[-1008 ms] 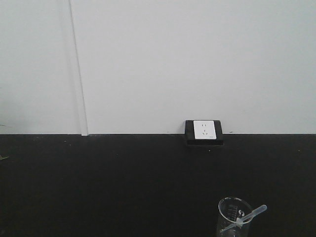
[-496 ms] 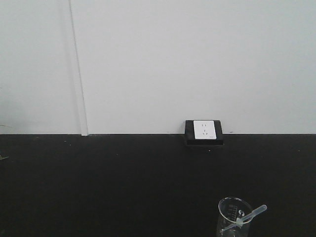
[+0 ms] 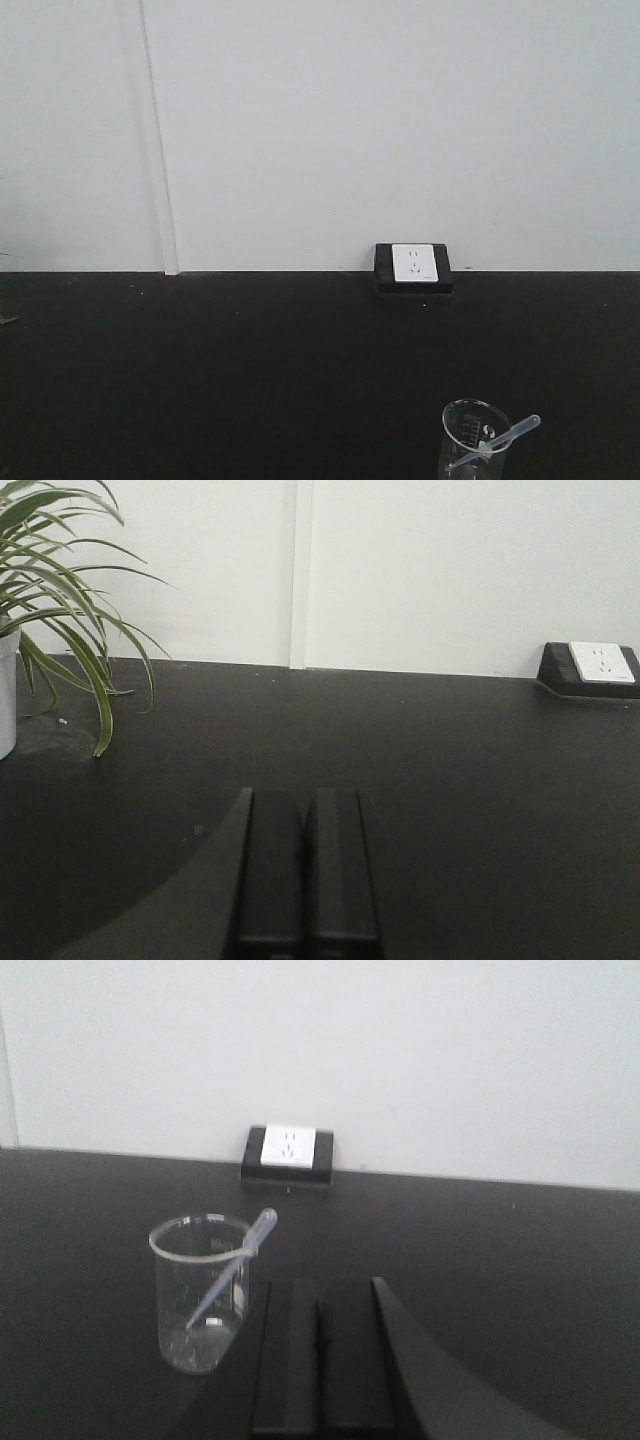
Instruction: Grab transparent chemical and place on left bench
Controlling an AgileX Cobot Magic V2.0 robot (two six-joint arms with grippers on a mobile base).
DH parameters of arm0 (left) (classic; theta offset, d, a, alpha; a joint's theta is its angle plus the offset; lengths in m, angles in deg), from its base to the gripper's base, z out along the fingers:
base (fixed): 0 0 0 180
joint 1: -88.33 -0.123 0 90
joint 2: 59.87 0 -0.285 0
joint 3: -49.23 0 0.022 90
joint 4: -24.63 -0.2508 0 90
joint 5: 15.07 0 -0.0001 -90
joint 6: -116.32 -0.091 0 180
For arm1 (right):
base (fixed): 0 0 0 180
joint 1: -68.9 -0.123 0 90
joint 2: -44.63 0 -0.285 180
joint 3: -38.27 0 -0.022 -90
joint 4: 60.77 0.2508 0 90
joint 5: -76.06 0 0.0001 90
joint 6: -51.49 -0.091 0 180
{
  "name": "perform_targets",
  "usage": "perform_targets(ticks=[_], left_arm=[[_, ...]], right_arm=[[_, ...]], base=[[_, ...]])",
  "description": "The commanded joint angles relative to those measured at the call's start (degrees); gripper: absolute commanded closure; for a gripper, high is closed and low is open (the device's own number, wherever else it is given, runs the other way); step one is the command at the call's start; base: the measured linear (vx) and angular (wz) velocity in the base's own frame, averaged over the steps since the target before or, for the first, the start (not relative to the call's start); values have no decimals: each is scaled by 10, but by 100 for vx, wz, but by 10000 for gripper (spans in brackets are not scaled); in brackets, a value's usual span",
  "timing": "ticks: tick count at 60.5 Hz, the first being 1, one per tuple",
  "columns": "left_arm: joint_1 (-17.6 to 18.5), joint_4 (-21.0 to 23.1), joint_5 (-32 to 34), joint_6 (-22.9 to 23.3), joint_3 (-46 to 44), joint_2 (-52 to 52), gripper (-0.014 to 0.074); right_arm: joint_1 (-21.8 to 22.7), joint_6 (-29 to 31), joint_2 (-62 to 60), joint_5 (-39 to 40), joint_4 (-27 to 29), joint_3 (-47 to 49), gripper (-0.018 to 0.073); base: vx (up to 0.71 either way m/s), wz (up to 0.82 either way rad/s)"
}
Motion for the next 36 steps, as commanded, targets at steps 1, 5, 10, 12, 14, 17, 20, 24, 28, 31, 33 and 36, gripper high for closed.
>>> perform_targets(ticks=[1,5,10,12,14,17,20,24,28,31,33,36], left_arm=[[1,0,45,4,9,-11,600],[1,0,45,4,9,-11,600],[1,0,45,4,9,-11,600],[1,0,45,4,9,-11,600],[1,0,45,4,9,-11,600],[1,0,45,4,9,-11,600],[1,0,45,4,9,-11,600],[1,0,45,4,9,-11,600],[1,0,45,4,9,-11,600],[1,0,45,4,9,-11,600],[1,0,45,4,9,-11,600],[1,0,45,4,9,-11,600]], right_arm=[[3,3,-5,86,-1,-4,567],[3,3,-5,119,-1,-4,567],[3,17,-5,165,-2,-4,567],[4,27,-5,179,-2,-4,567],[3,35,-5,194,-2,-4,567],[3,35,-5,224,-1,-4,567],[3,31,-5,254,0,-3,567],[3,21,-5,284,4,-3,567],[3,2,-3,295,23,5,567],[3,-14,3,290,44,18,567],[3,-25,8,290,52,28,567],[3,-40,22,284,58,53,566]], base=[[0,0],[0,0],[0,0],[0,0],[0,0],[0,0],[0,0],[0,0],[0,0],[0,0],[0,0],[0,0]])
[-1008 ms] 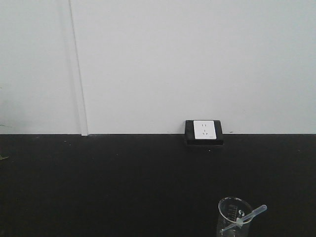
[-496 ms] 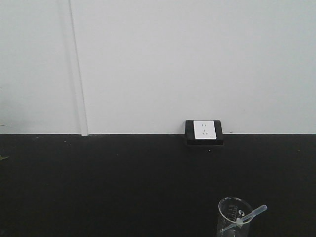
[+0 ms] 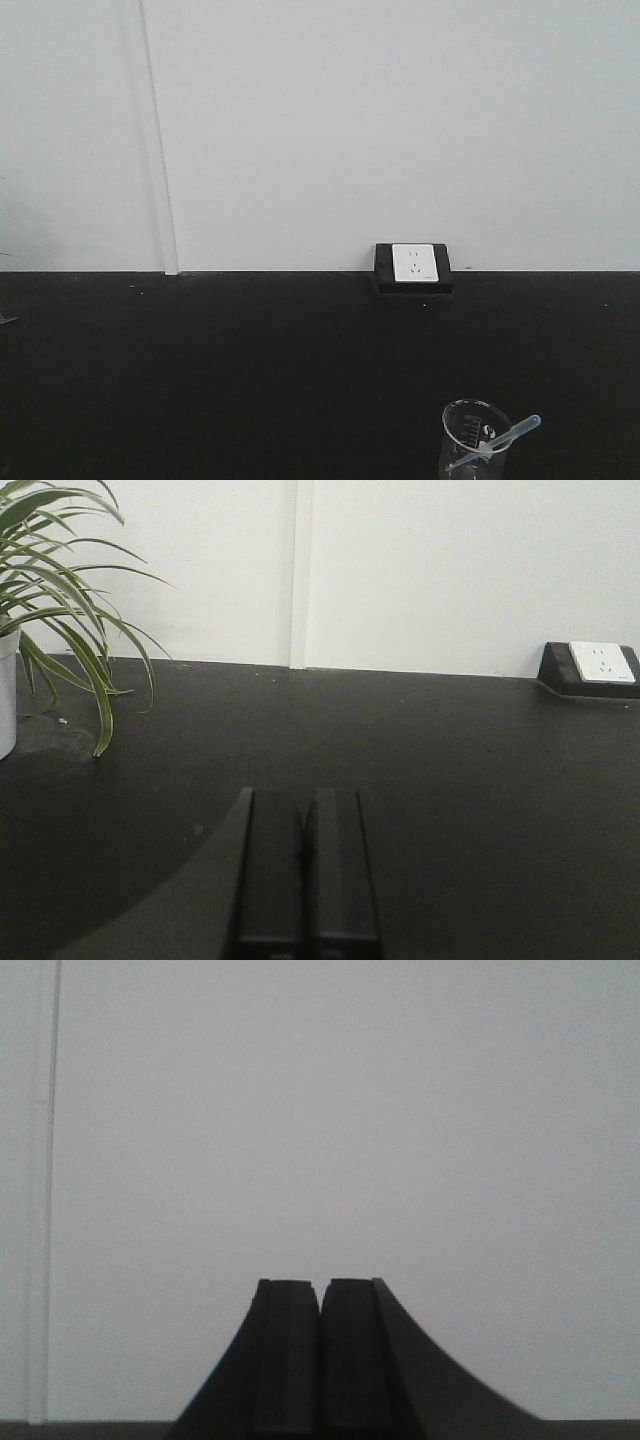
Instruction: Grab transparent chemical and place on left bench
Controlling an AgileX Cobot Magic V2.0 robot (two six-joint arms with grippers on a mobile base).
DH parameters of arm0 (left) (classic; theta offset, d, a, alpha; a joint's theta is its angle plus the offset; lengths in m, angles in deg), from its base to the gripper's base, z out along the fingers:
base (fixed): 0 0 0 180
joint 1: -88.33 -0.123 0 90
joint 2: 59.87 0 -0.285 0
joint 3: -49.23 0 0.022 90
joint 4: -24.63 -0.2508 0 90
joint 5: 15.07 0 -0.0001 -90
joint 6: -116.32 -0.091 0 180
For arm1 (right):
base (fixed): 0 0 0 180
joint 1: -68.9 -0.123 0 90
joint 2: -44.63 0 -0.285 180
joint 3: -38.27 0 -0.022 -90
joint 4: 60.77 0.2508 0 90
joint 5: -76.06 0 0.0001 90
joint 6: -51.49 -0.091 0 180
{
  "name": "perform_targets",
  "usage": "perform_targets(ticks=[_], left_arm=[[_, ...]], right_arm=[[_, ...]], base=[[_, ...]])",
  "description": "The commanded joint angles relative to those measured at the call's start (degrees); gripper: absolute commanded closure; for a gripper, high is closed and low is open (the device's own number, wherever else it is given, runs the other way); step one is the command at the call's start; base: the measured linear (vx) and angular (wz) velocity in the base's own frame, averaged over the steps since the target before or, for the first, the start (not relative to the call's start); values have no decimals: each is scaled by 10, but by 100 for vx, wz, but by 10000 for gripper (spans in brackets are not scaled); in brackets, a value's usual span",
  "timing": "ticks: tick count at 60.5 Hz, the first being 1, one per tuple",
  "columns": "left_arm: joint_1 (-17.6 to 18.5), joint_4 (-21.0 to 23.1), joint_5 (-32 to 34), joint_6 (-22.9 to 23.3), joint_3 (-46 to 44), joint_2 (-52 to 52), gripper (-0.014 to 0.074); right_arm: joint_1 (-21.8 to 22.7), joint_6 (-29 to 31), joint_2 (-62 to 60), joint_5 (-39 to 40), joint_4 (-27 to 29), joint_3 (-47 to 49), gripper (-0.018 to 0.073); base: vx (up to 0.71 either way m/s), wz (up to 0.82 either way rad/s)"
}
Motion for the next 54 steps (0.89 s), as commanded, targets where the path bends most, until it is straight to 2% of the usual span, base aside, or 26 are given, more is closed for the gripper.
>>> perform_targets(ticks=[1,17,22,30,41,48,54], left_arm=[[1,0,45,4,9,-11,600],[1,0,45,4,9,-11,600],[1,0,45,4,9,-11,600],[1,0,45,4,9,-11,600],[1,0,45,4,9,-11,600],[1,0,45,4,9,-11,600],[1,0,45,4,9,-11,600]], right_arm=[[3,-23,24,40,17,53,566],[3,-8,211,-115,-1,199,557],[3,-9,300,-127,0,234,554],[3,-13,425,-98,5,264,545],[3,-13,566,0,22,274,509],[3,-14,640,57,22,274,449],[3,-18,688,93,22,274,363]], base=[[0,0],[0,0],[0,0],[0,0],[0,0],[0,0],[0,0]])
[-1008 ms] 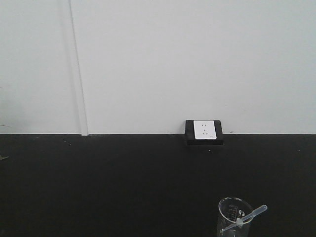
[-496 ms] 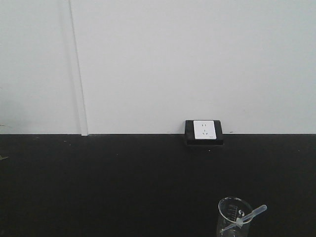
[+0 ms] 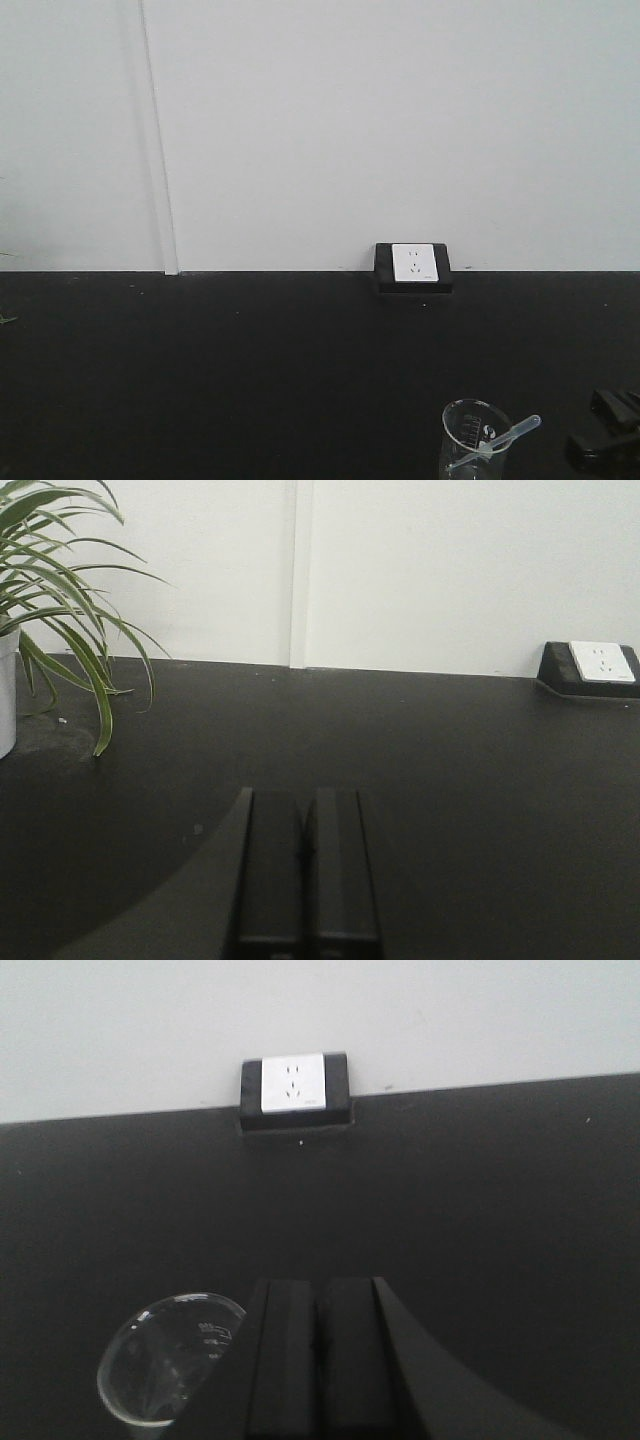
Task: Grab transparent chemical and place on left bench
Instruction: 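Grasp the dropper pipette bulb with the right gripper and lift it out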
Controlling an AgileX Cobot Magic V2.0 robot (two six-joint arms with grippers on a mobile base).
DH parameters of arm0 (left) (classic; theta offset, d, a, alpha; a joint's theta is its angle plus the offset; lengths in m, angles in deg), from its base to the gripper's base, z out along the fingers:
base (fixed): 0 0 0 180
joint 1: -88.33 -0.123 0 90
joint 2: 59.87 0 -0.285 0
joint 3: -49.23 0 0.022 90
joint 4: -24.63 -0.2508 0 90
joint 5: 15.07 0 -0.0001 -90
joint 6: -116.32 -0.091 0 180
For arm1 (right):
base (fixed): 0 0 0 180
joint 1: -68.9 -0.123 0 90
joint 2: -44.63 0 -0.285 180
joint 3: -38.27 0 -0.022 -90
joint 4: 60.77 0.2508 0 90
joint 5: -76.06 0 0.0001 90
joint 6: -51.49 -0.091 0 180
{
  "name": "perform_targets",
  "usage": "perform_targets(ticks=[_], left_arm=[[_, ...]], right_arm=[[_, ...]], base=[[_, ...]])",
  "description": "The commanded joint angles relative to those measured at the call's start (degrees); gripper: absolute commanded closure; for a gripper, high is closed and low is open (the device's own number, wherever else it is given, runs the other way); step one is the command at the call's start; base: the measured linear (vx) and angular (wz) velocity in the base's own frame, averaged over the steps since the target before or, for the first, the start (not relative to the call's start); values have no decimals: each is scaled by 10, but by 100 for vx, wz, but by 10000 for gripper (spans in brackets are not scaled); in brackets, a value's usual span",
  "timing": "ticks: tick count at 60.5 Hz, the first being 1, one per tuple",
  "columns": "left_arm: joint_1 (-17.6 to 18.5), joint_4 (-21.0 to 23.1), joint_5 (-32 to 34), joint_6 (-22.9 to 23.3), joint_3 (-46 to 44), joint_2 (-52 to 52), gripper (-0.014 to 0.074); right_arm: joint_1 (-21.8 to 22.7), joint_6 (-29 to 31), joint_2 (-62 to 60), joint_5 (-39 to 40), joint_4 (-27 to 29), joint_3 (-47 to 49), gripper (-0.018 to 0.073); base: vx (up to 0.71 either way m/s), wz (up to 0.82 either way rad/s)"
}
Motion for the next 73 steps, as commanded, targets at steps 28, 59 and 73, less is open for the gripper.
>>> perform_targets(ticks=[28,59,73], left_arm=[[1,0,45,4,9,-11,600],[1,0,45,4,9,-11,600],[1,0,45,4,9,-11,600]], right_arm=[[2,-151,220,289,-115,21,57],[2,-161,313,390,-129,23,253],[2,-161,313,391,-144,23,405]], base=[[0,0],[0,0],[0,0]])
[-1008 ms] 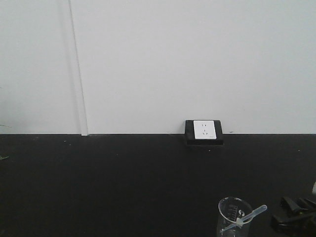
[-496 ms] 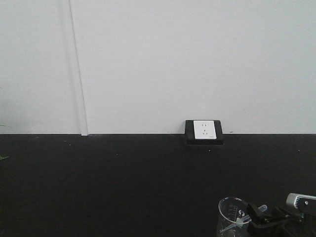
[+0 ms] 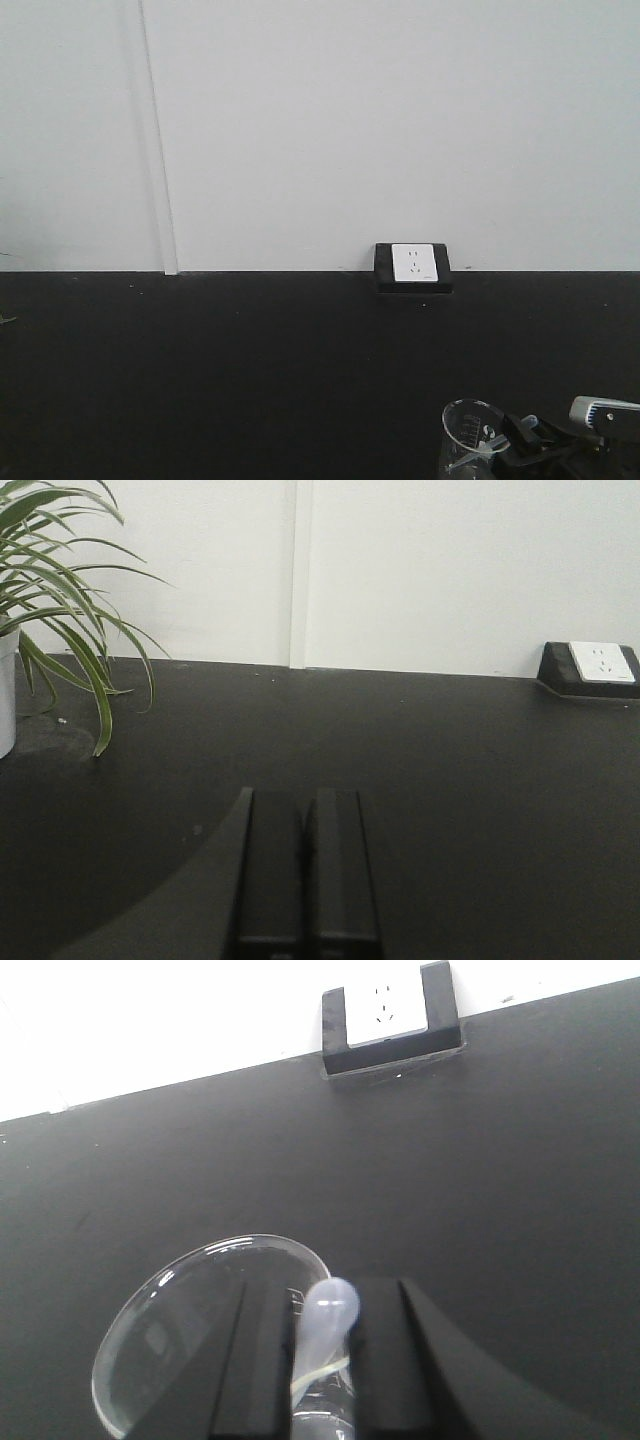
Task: Grab transparent chemical and place on left bench
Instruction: 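Grasp the dropper pipette bulb with the right gripper and lift it out, then hold the pipette in the right gripper while the base drives to the other bench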
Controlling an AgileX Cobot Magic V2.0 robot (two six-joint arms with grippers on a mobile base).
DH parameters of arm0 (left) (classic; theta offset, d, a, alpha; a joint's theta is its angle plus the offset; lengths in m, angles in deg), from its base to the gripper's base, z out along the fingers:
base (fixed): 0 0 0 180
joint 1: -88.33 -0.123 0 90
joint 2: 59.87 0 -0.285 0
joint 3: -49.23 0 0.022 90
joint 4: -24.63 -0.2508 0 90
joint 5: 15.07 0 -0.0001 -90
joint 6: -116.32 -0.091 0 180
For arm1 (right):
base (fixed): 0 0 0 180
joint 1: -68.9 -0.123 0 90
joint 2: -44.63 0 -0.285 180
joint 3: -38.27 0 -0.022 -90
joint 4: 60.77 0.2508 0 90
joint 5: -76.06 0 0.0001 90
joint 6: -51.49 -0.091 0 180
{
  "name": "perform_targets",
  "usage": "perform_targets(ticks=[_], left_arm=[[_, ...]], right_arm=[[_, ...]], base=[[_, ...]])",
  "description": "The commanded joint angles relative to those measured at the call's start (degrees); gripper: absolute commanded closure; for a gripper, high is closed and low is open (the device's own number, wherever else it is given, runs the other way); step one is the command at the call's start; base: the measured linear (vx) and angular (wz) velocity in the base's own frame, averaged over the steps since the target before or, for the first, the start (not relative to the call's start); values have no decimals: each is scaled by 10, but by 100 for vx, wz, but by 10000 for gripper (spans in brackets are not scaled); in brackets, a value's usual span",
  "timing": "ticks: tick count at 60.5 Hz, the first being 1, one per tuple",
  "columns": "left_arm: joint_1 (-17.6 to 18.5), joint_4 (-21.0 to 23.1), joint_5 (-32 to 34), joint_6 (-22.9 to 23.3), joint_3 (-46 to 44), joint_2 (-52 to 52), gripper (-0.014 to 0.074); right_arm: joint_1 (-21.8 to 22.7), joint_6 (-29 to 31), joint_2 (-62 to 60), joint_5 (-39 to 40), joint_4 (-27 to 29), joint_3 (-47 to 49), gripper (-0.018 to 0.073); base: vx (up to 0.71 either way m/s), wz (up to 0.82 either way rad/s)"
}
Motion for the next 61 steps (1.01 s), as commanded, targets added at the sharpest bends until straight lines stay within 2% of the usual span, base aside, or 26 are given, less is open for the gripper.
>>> perform_targets(ticks=[1,16,28,36,41,43,48,49,55,61], left_arm=[[1,0,45,4,9,-11,600],[1,0,45,4,9,-11,600],[1,0,45,4,9,-11,600],[1,0,45,4,9,-11,600],[1,0,45,4,9,-11,600],[1,0,45,4,9,-11,600],[1,0,45,4,9,-11,600],[1,0,45,4,9,-11,600],[1,0,45,4,9,-11,600],[1,0,45,4,9,-11,600]], right_arm=[[2,1,-19,51,-15,13,414],[2,1,-39,59,-49,12,571],[3,1,-127,46,-57,12,568],[3,0,-227,-34,-80,12,567],[2,-21,-318,-113,-153,12,567],[2,-44,-349,-147,-198,12,567],[2,-134,-445,-233,-317,8,567],[2,-142,-461,-240,-331,5,567],[2,-278,-571,-324,-404,-29,567],[2,-346,-658,-377,-481,-74,567]], base=[[0,0],[0,0],[0,0],[0,0],[0,0],[0,0],[0,0],[0,0],[0,0],[0,0]])
